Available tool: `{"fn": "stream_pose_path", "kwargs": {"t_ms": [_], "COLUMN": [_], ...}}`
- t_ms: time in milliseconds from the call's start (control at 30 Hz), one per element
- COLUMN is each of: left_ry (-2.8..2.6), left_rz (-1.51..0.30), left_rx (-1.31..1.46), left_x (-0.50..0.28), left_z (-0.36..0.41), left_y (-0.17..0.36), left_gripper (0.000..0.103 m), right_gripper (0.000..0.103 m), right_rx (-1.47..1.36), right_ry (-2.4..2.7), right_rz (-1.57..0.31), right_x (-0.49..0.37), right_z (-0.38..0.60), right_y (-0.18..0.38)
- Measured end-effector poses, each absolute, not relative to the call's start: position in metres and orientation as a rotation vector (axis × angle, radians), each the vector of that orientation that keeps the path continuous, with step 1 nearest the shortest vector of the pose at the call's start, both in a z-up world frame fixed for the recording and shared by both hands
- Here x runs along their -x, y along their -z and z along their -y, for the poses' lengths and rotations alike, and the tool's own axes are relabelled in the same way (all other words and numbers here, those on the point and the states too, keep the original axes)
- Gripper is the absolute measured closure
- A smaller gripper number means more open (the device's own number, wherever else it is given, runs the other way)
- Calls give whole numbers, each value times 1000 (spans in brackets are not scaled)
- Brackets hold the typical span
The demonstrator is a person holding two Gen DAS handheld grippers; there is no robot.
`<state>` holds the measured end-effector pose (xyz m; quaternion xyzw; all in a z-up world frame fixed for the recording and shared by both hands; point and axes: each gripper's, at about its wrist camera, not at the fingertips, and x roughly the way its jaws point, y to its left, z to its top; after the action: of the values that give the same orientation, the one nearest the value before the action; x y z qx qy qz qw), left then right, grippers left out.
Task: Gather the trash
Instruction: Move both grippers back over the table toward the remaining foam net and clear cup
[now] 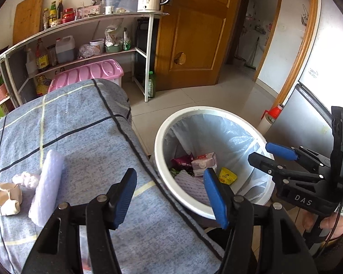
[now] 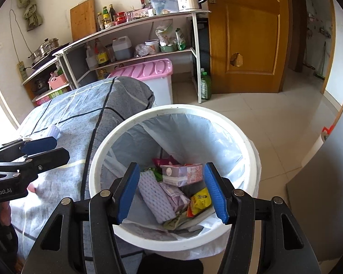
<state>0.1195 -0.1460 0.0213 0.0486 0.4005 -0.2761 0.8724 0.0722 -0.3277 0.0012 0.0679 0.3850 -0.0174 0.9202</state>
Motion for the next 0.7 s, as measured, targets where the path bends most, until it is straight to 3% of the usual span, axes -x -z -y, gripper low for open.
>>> {"fn": "stream_pose_path", "kwargs": {"t_ms": [700], "left_ry": [262], "left_rz": [-812], "left_rx": [34], "left_x": [-124], "left_z": [-39], "left_y": [-12], "left_gripper": [34], "right_gripper": [44], "right_rx": [-69], "right_ry": [-166], "right_rz": [-811], "right_x": [-109], "right_z": [193], "right_y": [-4]}}
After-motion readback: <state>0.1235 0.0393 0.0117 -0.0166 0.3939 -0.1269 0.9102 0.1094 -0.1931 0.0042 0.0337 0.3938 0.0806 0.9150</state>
